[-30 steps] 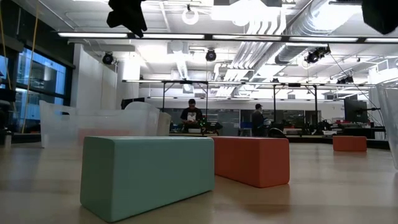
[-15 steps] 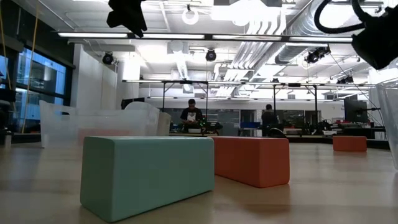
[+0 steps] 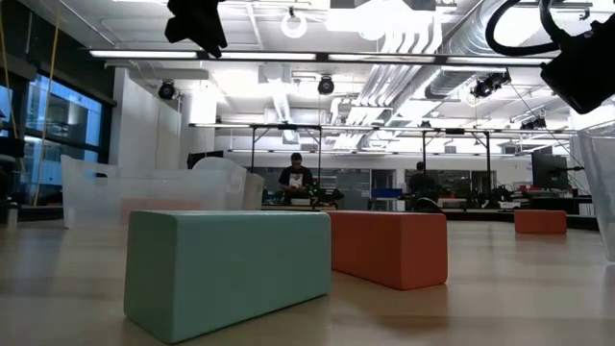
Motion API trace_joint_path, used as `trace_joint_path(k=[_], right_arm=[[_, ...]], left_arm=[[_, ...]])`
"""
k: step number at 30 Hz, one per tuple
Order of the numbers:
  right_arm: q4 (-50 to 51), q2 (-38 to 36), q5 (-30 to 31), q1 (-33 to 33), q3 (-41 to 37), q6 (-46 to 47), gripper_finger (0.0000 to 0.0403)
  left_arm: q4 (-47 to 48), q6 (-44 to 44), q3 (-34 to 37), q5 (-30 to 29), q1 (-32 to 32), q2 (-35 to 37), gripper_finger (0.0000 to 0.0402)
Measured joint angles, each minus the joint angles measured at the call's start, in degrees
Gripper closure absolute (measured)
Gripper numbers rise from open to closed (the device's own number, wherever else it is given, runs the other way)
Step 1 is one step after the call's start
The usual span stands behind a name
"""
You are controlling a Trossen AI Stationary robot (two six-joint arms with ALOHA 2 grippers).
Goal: Sort & place blocks by color
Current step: Put the green block into the bottom transparent bin, then put the blue block into the gray bin
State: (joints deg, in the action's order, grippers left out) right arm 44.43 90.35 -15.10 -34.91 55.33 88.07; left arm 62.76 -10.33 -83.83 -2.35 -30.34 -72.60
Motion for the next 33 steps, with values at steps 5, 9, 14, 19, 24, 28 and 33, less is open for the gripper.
trace_joint_path(k=[5,9,14,19,24,28,33], right_arm=[[0.0,0.0,-0.2,1.2,0.0,0.0,0.0277],[-0.5,0.0,-0.3,1.6,0.0,-0.5,0.0273],[-0.6,0.0,-0.9,1.6,0.0,-0.5,0.0238],[-1.1,0.0,-0.1,1.6,0.1,-1.1,0.0217],[-1.2,0.0,0.3,1.6,0.2,-0.6,0.0215],[-3.1,0.0,-0.3,1.6,0.2,0.4,0.0215],[-5.4,-0.1,-1.1,1.6,0.2,1.8,0.0215]], left_arm=[[0.0,0.0,0.0,0.0,0.0,0.0,0.0284],[0.0,0.0,0.0,0.0,0.0,0.0,0.0284],[0.0,0.0,0.0,0.0,0.0,0.0,0.0284],[0.0,0.0,0.0,0.0,0.0,0.0,0.0284],[0.0,0.0,0.0,0.0,0.0,0.0,0.0284],[0.0,0.0,0.0,-1.1,0.0,0.0,0.0284],[0.0,0.0,0.0,-1.7,0.0,0.0,0.0284]])
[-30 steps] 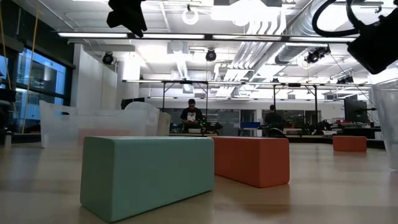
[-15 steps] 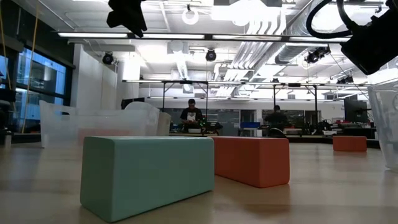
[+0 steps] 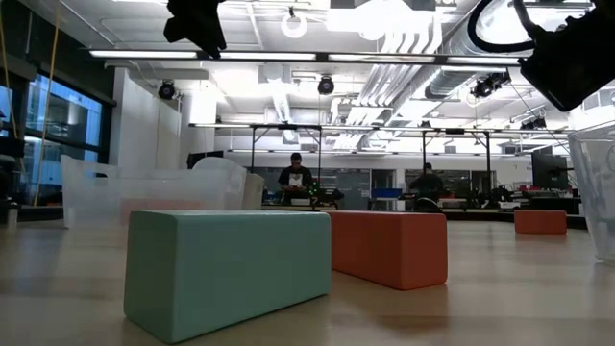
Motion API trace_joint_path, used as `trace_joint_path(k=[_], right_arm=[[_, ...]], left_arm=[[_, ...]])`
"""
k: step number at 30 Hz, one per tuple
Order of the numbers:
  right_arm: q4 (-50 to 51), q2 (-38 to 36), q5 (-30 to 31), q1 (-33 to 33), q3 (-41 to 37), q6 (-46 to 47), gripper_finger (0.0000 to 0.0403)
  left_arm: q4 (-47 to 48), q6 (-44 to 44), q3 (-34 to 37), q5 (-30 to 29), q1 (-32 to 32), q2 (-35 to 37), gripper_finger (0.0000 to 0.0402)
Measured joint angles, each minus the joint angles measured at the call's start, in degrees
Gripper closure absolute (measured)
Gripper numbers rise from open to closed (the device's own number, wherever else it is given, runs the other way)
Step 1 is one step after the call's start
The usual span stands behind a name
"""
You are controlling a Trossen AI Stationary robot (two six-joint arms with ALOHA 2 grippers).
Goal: Sort & place blocks by color
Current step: Put the blue block into the gray bin
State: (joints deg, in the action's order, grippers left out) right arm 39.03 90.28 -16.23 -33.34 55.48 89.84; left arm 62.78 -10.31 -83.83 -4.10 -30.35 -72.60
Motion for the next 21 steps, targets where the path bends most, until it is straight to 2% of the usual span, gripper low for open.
trace_joint_path(k=[5,11,15,21], right_arm=[[0.1,-1.4,1.2,0.0,0.0,2.3,0.0215],[2.7,-5.8,6.0,0.0,0.0,5.4,0.0215],[5.6,-9.4,10.7,0.2,0.0,7.4,0.0215],[9.8,-14.8,17.9,2.4,0.0,8.7,0.0214]], left_arm=[[0.5,0.4,0.0,0.0,0.0,0.0,0.0274],[0.6,1.3,0.0,-2.2,0.0,0.0,0.0227],[0.6,-2.2,0.0,-3.4,0.0,0.0,0.0197],[0.8,-3.0,0.0,1.5,0.0,0.0,0.0186]])
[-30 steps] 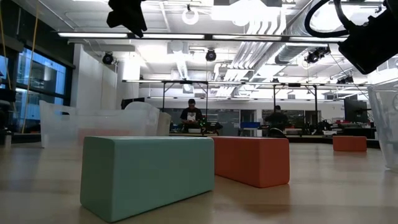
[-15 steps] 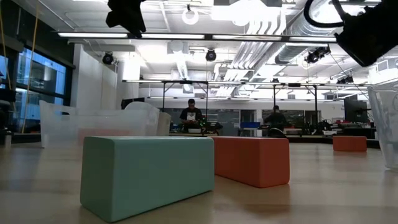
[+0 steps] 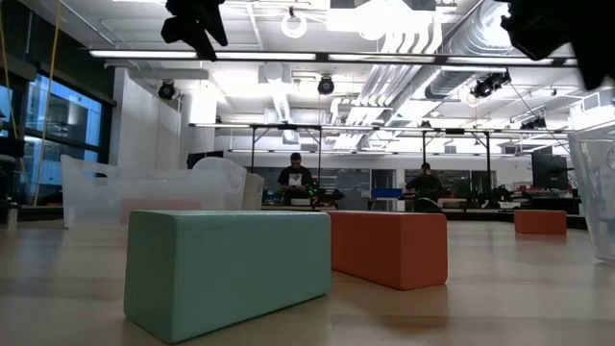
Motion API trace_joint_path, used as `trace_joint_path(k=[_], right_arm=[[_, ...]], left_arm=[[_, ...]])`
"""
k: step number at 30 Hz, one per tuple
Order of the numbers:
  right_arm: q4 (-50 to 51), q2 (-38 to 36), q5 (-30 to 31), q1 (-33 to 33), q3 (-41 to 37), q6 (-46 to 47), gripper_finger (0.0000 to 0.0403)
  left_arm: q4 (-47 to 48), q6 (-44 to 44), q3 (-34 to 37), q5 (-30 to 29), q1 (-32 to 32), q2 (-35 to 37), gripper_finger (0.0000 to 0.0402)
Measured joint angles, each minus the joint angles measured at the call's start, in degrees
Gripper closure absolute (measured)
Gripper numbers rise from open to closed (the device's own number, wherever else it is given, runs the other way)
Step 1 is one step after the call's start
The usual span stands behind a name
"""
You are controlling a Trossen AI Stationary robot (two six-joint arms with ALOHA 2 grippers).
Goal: Sort & place blocks by color
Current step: Put the blue block into the gray bin
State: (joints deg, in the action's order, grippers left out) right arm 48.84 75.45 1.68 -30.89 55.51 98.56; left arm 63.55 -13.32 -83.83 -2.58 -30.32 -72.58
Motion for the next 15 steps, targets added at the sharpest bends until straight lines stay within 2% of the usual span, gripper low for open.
trace_joint_path(k=[4,9,15], right_arm=[[2.0,-3.0,3.3,2.3,0.0,-0.1,0.0214],[3.1,-5.2,8.5,6.1,0.0,-1.4,0.0214],[3.1,-5.8,9.2,10.6,0.0,-1.6,0.0214]], left_arm=[[1.3,-0.2,0.0,3.2,0.0,0.0,0.0189],[5.9,-3.8,0.0,3.5,0.6,0.0,0.0190],[10.4,-4.2,0.0,3.5,3.1,0.0,0.0190]])
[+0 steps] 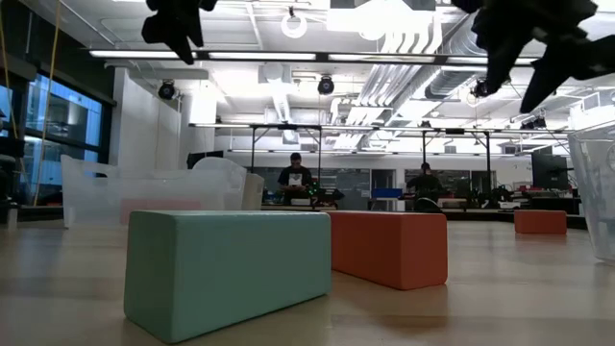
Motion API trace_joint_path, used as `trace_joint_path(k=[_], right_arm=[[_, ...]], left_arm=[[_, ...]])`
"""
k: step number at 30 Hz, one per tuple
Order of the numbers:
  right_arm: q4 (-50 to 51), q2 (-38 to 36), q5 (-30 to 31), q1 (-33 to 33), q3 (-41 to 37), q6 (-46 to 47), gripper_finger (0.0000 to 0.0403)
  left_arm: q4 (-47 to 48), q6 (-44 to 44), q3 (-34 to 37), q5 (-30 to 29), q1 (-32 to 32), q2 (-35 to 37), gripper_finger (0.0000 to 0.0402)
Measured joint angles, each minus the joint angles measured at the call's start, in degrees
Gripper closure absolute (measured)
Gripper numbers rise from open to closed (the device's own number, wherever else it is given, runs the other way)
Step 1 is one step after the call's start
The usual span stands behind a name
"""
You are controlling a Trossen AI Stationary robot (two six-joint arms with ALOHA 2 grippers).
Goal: Sort & place blocks by color
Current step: Put the blue block into the gray bin
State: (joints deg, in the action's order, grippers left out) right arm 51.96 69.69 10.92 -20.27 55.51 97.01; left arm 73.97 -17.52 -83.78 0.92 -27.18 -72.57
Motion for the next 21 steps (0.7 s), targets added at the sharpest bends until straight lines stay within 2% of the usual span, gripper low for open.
trace_joint_path(k=[5,10,15,21], right_arm=[[0.1,0.0,0.3,3.3,0.0,-4.5,0.0214],[0.0,0.0,0.5,6.1,0.0,-7.4,0.0214],[-1.3,0.0,-0.3,8.5,0.0,-17.9,0.0214],[-4.5,0.0,-2.9,11.6,0.0,-28.4,0.0214]], left_arm=[[0.0,-0.7,1.4,0.2,3.2,0.1,0.0190],[-0.9,-7.2,1.6,0.2,8.0,-0.2,0.0190],[-1.7,-13.7,1.6,-0.3,13.2,-0.2,0.0190],[-8.4,-22.4,1.6,-0.4,20.2,-0.5,0.0190]])
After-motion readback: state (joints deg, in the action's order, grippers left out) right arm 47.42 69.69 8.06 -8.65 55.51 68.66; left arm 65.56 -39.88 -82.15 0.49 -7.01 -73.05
